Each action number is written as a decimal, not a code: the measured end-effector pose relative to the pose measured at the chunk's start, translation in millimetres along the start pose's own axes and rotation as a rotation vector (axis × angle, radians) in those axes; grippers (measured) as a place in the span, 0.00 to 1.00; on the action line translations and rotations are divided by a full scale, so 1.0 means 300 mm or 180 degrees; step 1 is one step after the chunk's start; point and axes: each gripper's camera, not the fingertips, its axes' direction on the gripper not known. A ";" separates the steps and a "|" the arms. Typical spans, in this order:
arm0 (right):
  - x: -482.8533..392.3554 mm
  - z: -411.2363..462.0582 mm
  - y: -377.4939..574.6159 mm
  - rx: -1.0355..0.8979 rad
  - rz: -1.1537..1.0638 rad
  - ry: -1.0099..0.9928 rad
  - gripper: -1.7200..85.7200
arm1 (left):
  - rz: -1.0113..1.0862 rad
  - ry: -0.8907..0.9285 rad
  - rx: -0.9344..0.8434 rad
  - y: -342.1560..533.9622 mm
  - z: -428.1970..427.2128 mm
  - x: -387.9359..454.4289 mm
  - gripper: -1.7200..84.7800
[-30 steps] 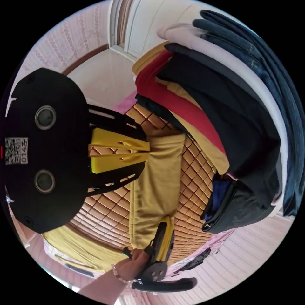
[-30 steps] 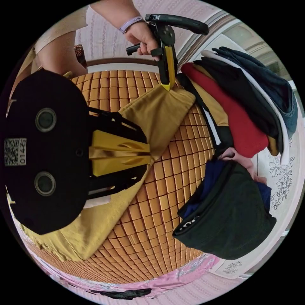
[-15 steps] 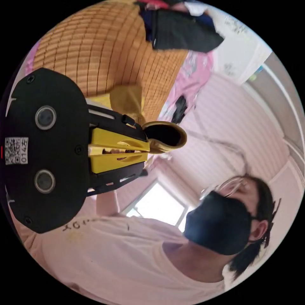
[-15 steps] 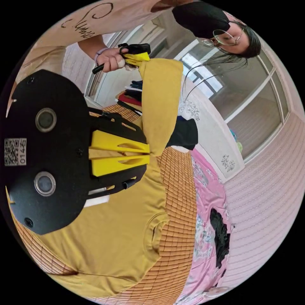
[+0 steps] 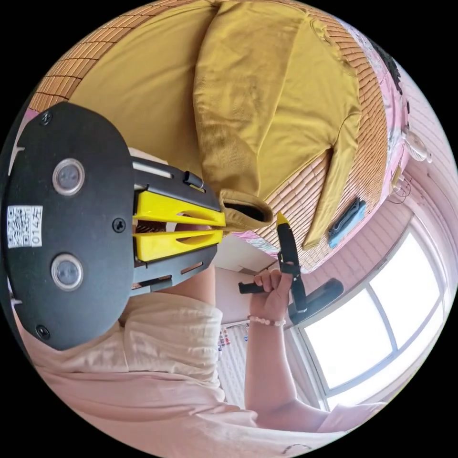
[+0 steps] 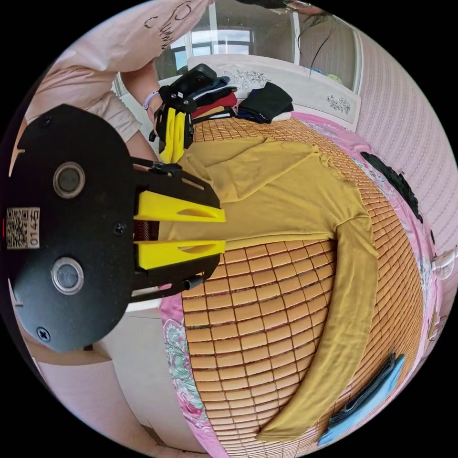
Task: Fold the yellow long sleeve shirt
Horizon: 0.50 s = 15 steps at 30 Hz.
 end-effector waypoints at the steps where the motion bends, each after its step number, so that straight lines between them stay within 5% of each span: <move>1: 0.009 -0.003 0.005 -0.0007 0.0005 -0.0009 0.09 | 0.0098 0.0111 -0.0124 -0.017 0.041 0.019 0.03; 6: 0.083 -0.026 0.057 -0.0084 0.0144 -0.0095 0.10 | 0.0361 0.0599 -0.0483 -0.073 0.171 0.106 0.07; 10: 0.127 -0.061 0.071 0.0074 0.0187 0.0146 0.10 | 0.0373 0.0284 -0.0483 -0.127 0.182 0.087 0.07; 15: 0.247 -0.229 -0.025 0.1182 0.0495 0.1096 0.15 | -0.0164 -0.0417 -0.0235 -0.200 0.119 -0.087 0.06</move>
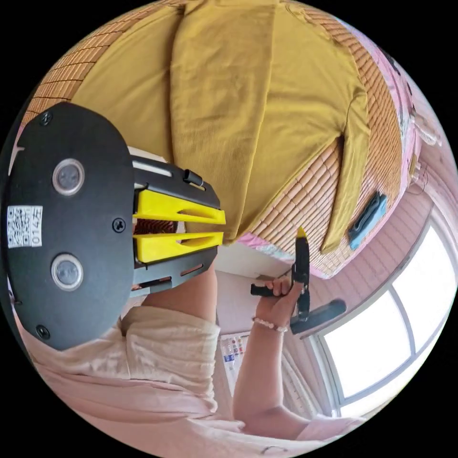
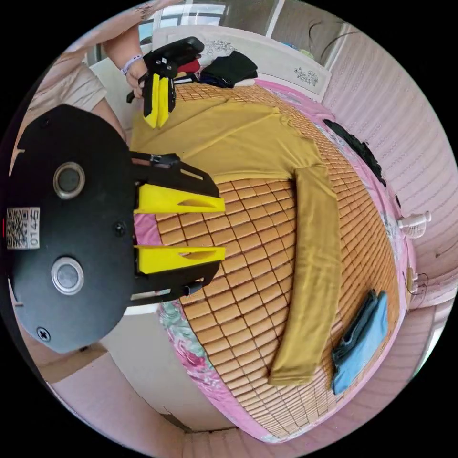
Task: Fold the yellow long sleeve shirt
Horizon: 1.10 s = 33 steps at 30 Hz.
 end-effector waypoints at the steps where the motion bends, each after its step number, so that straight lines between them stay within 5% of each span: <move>1: 0.025 -0.004 -0.023 0.0108 0.0096 0.0126 0.16 | -0.0101 -0.0213 0.0050 -0.018 -0.014 -0.040 0.06; 7: 0.328 0.007 -0.167 0.0460 0.1255 0.1517 0.20 | -0.0483 -0.1143 0.0159 -0.094 -0.021 -0.169 0.06; 17: 0.535 -0.131 -0.076 0.0840 0.1505 -0.0119 0.06 | -0.0538 -0.1472 0.0158 -0.121 0.055 -0.177 0.04; 21: 0.347 -0.281 -0.096 0.1549 0.0645 -0.1984 0.04 | -0.0859 -0.1128 0.0437 -0.111 -0.015 -0.221 0.02; 25: -0.002 -0.391 -0.110 0.1527 -0.0765 -0.3449 0.04 | -0.1103 -0.0967 0.0861 -0.049 -0.150 -0.245 0.01; 29: -0.498 -0.332 0.035 0.0046 -0.2135 -0.4277 0.04 | -0.1133 -0.1386 0.0972 0.043 -0.270 -0.243 0.01; 33: -0.798 -0.197 0.420 -0.1292 -0.3120 -0.3875 0.06 | -0.1613 -0.1485 0.0821 0.236 -0.377 -0.292 0.01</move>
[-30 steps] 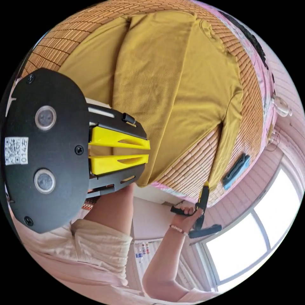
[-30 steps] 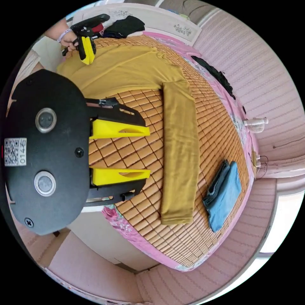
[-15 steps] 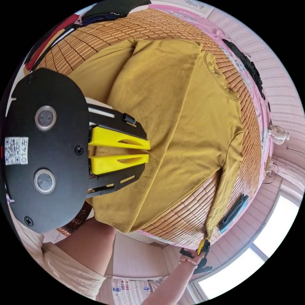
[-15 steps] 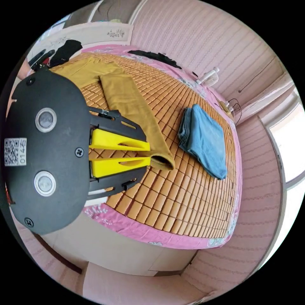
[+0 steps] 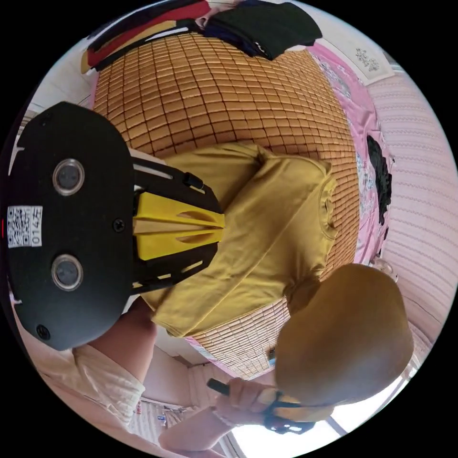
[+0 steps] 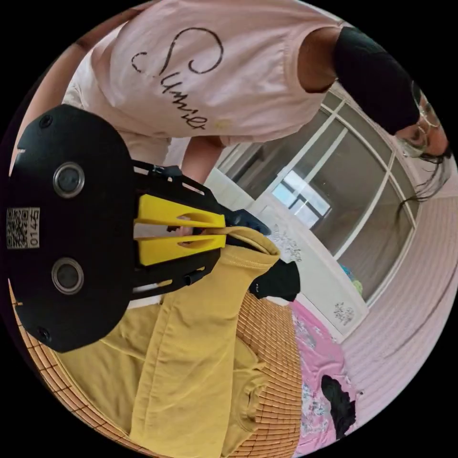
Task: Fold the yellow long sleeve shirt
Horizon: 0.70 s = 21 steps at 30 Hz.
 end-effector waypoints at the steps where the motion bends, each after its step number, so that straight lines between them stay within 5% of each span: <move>1: 0.008 0.060 0.021 -0.0216 0.0118 -0.0001 0.06 | -0.0187 -0.0070 -0.0087 0.048 -0.017 -0.059 0.01; 3: 0.022 0.210 0.114 -0.0741 0.0404 0.0051 0.08 | -0.0423 -0.0183 -0.0257 0.119 -0.032 -0.137 0.01; 8: 0.029 0.209 0.177 -0.0920 0.0690 0.0526 0.11 | -0.0813 -0.0179 -0.0396 0.225 -0.062 -0.261 0.01; 18: 0.245 -0.160 -0.054 -0.0098 0.0901 0.3366 0.12 | -0.0425 -0.0068 0.0539 -0.060 -0.073 -0.353 0.07; 21: 0.360 -0.205 -0.137 -0.0018 0.1208 0.3542 0.14 | -0.0176 -0.0062 0.0730 -0.232 -0.044 -0.372 0.09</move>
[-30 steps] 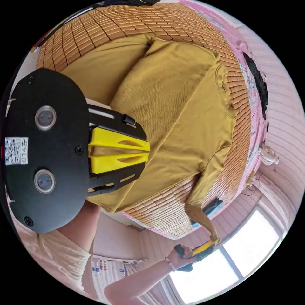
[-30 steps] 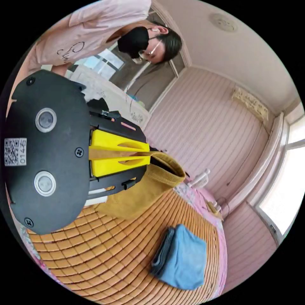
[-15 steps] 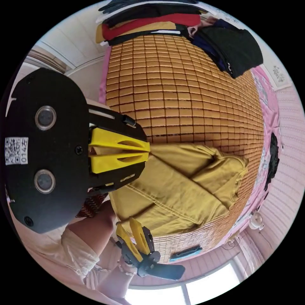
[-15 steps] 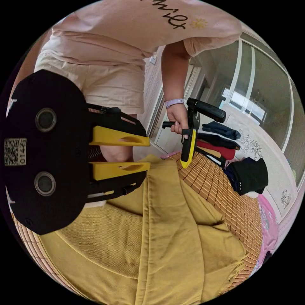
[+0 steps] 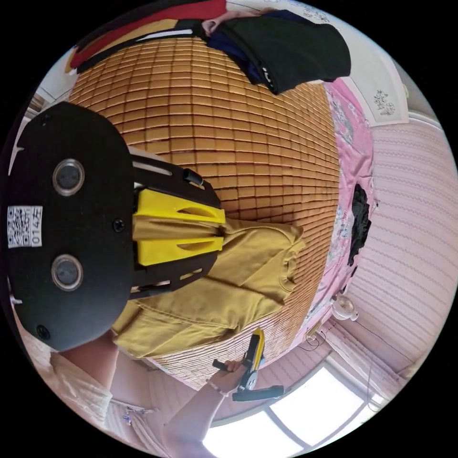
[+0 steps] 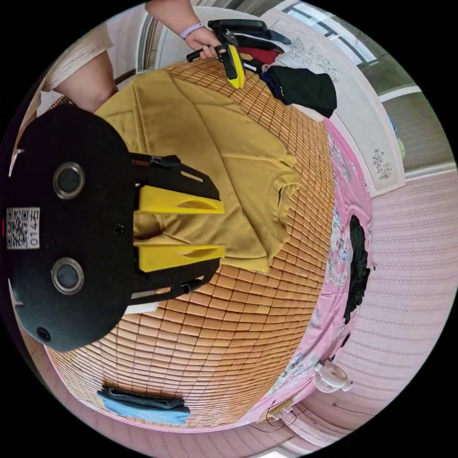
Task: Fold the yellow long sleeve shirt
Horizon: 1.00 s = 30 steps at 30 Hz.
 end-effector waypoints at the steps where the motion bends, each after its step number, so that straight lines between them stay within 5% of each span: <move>1: 0.007 0.011 -0.020 0.0023 0.0051 0.0017 0.15 | 0.0069 0.0007 0.0032 -0.066 0.034 -0.002 0.09; 5: 0.072 0.127 -0.130 -0.0161 0.0387 0.0379 0.17 | 0.0206 0.0082 0.0057 -0.255 0.131 0.000 0.12; 8: 0.141 0.186 -0.170 -0.0524 0.0470 -0.0040 0.13 | 0.0369 0.0000 -0.0032 -0.377 0.209 0.018 0.15; 15: 0.482 0.104 -0.148 -0.0025 0.1181 -0.1587 0.06 | 0.1121 -0.0541 -0.0730 -0.496 0.333 0.022 0.08; 17: 0.560 0.122 -0.125 -0.0003 0.1457 -0.1775 0.05 | 0.0739 -0.0337 -0.0614 -0.518 0.291 -0.075 0.07; 19: 0.606 0.131 -0.122 0.0007 0.1554 -0.1861 0.05 | -0.0195 0.0788 -0.0321 -0.536 0.243 -0.285 0.06; 21: 0.629 0.118 -0.162 0.0088 0.1452 -0.1936 0.05 | -0.0534 0.1226 -0.0328 -0.547 0.245 -0.374 0.06; 30: 0.543 -0.190 -0.342 0.0909 0.0308 -0.2004 0.05 | 0.0338 0.0874 0.0300 -0.684 0.016 -0.256 0.06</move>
